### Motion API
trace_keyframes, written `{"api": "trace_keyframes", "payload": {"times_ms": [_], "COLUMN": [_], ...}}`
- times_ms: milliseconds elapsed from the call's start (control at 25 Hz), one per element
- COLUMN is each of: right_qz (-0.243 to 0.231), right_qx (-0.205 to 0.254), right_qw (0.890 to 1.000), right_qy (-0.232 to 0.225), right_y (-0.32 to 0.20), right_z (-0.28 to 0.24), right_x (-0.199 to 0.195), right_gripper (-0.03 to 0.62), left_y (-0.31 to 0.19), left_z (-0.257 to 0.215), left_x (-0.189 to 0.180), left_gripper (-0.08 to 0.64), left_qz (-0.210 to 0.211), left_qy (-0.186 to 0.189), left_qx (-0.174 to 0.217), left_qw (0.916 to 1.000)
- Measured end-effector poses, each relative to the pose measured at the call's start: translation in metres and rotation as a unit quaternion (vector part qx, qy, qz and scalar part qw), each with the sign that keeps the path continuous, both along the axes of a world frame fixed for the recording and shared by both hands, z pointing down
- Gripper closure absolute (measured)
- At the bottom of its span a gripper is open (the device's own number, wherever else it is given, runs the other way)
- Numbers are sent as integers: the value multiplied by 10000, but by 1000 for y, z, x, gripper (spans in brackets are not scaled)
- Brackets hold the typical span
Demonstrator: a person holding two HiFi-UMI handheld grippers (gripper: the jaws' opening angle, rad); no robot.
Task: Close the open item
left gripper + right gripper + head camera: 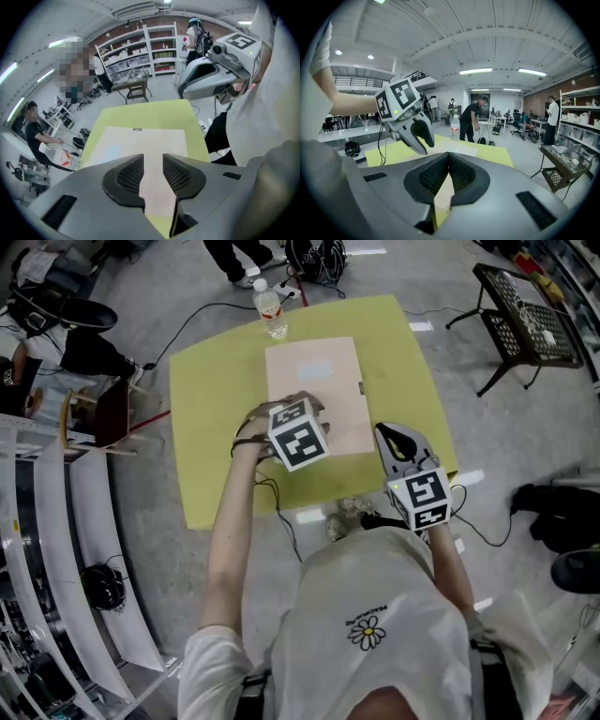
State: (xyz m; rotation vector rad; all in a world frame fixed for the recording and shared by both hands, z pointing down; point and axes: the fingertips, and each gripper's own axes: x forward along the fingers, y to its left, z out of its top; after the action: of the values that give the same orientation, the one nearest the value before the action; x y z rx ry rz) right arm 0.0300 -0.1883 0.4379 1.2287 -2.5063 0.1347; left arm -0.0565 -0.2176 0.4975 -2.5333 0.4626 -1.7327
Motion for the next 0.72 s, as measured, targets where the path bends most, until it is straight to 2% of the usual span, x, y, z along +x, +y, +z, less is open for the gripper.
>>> {"api": "trace_keyframes", "payload": {"times_ms": [120,200,320,440,520,560,720], "right_qz": [-34,-47,-65,-98,-155,-181,-256], "right_qx": [146,254,379,546,678,737,909], "right_qw": [9999,9997,9993,9984,9975,9971,9955], "right_qy": [8,-26,-14,65,77,73,8], "right_y": [-2,-4,-6,-5,-6,-6,-5], "right_z": [-7,-14,-24,-33,-40,-44,-57], "right_x": [2,1,-2,-4,-8,-9,-15], "right_gripper": [581,581,581,581,581,581,581], "left_y": [-18,-30,-36,-35,-33,-32,-20], "left_z": [-30,-54,-88,-113,-128,-136,-171], "left_x": [1,2,3,4,3,3,-1], "left_gripper": [462,535,544,545,545,545,545], "left_qz": [-251,-476,-661,-753,-917,-1041,-1617], "left_qy": [249,593,1170,1577,1972,2290,3694], "left_qx": [499,882,1262,1618,1835,1861,1489], "left_qw": [9981,9932,9828,9712,9587,9498,9029]}}
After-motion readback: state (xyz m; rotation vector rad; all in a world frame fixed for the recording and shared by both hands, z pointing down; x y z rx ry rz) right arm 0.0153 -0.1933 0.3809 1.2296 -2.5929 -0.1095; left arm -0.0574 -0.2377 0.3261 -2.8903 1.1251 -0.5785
